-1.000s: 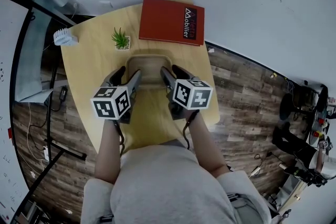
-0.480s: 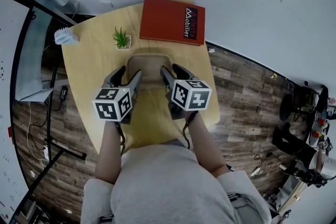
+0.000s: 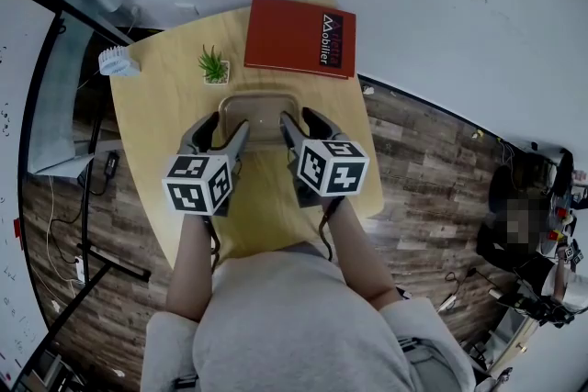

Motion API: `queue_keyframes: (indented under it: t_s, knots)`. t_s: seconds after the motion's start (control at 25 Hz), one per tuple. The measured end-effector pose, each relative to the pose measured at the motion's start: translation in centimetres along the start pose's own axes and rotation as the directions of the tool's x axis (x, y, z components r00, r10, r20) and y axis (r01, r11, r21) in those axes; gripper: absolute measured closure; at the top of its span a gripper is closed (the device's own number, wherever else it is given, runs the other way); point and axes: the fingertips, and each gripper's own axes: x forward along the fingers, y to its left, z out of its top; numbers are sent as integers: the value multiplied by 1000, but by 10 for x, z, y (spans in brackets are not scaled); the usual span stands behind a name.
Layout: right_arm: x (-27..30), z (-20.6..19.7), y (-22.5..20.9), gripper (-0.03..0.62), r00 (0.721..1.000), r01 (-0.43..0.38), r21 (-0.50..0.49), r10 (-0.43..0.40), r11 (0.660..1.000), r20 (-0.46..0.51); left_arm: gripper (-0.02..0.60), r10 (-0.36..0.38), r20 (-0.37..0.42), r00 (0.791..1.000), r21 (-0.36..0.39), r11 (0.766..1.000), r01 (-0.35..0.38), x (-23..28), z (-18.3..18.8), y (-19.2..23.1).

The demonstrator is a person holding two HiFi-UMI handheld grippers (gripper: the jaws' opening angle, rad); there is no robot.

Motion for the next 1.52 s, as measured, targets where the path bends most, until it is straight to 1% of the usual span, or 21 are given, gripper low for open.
queue_keyframes:
  t_s: [0.16, 0.32, 0.68, 1.04, 1.52]
  knots:
    - [-6, 3, 6, 401, 1000, -1, -25, 1, 1000, 18, 324, 3, 24, 1000, 19, 1000, -4, -8, 6, -4]
    - [-15, 10, 12, 402, 998, -5, -43, 8, 999, 56, 324, 5, 56, 998, 42, 999, -8, -17, 12, -10]
    - [-42, 28, 29, 405, 990, -2, -133, 20, 991, 141, 325, 8, 141, 990, 88, 996, -20, -43, 30, -26]
    - [-81, 47, 47, 414, 967, 2, -178, 44, 984, 251, 325, -9, 246, 969, 171, 985, -35, -78, 53, -52]
    - [-145, 63, 69, 419, 925, 38, -262, 66, 964, 375, 325, -55, 348, 936, 236, 971, -31, -126, 68, -93]
